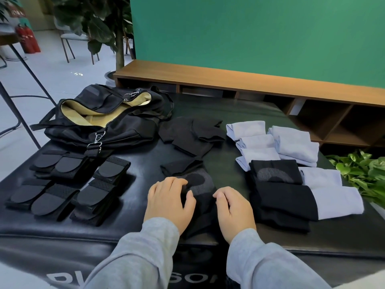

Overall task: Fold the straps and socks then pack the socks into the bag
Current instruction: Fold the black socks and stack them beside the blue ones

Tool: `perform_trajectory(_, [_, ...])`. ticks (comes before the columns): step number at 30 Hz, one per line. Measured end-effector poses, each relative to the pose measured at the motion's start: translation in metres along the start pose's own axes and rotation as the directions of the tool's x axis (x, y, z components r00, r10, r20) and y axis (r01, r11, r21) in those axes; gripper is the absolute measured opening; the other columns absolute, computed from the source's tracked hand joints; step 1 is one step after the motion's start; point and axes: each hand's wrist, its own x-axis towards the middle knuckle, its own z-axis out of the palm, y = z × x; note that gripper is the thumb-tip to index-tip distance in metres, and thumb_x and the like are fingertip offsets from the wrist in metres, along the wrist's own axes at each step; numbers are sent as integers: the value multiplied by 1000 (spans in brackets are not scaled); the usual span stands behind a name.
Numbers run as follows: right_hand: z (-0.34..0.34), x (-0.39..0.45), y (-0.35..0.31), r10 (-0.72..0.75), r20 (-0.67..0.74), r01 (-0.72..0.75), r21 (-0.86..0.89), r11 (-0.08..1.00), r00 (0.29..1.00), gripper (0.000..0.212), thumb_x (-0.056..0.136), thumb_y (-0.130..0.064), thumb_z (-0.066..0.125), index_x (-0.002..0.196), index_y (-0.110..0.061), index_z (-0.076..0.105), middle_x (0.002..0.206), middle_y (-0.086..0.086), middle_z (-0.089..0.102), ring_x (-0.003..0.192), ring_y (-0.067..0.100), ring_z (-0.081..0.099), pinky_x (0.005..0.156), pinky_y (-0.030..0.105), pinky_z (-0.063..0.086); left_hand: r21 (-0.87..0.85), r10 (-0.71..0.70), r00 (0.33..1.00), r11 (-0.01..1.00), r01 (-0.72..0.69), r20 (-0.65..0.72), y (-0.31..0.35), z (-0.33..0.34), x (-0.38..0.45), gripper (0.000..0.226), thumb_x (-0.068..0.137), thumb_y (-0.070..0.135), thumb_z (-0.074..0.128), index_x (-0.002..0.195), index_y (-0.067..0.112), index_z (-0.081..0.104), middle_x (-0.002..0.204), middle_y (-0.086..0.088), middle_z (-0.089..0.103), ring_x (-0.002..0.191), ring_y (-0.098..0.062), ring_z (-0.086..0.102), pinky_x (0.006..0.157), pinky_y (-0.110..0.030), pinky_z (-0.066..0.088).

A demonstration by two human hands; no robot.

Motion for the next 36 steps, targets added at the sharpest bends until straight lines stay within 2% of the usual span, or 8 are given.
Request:
perform_trajectory(6, [-2,-2,2,-10,5,10,-3,1000,1000,21,88,-23,47,72,-18,60,69,-8,57,70,8,52,64,26,45,-97,60,998,993,-63,-34,-7,7,-1,38,77,33,41,108,25,61,114,17,48,117,-3,37,99,-15,10])
perform_trajectory(11, [0,0,0,-97,27,99,-128,987,995,18,87,-29,45,95,-25,61,99,-23,48,101,0,41,84,16,32,37,153,988,987,-153,26,-7,6,-10,40,74,45,36,97,30,65,111,15,57,119,-5,45,106,-25,8])
perform_trajectory(14, [0,2,-1,-84,118,115,-281,953,989,32,93,-35,43,121,-28,57,130,-21,41,128,0,27,106,21,18,134,114,987,982,-130,116,-4,1,-15,65,73,58,15,119,37,56,131,20,45,134,-1,27,109,-27,-2])
perform_trajectory(18, [0,0,0,-76,137,116,-318,941,988,38,94,-37,44,131,-29,48,142,-17,35,134,1,21,110,23,10,161,144,971,971,-176,193,-4,-4,-21,82,66,72,7,136,41,35,145,26,22,139,4,4,112,-28,-8])
perform_trajectory(22, [-2,-4,2,-96,156,143,-321,936,983,35,94,-36,43,128,-29,50,139,-18,38,132,1,25,109,21,10,143,203,942,958,-247,266,-8,-6,-24,85,61,77,14,136,42,34,145,26,20,139,4,3,113,-26,-7])
perform_trajectory(26, [-5,-10,2,-167,193,213,-254,943,967,39,86,-46,34,109,-29,60,113,-23,50,114,-1,38,103,18,24,-47,182,962,983,-176,204,-12,-8,-20,74,63,74,19,116,39,56,129,29,37,133,9,16,110,-17,-4])
perform_trajectory(31, [-6,-17,5,-238,209,278,-188,942,948,51,75,-50,27,96,-26,66,94,-26,49,100,1,42,89,9,26,-269,120,971,961,-61,208,-24,-12,-11,9,83,39,60,74,41,58,103,31,50,122,5,37,102,-13,22])
perform_trajectory(36, [-5,-16,6,-226,203,262,-172,950,953,48,74,-49,28,95,-26,66,94,-25,50,99,0,41,90,14,31,-261,226,948,951,-165,223,-42,-10,-8,29,63,66,47,83,47,57,108,39,45,120,9,37,103,-7,21])
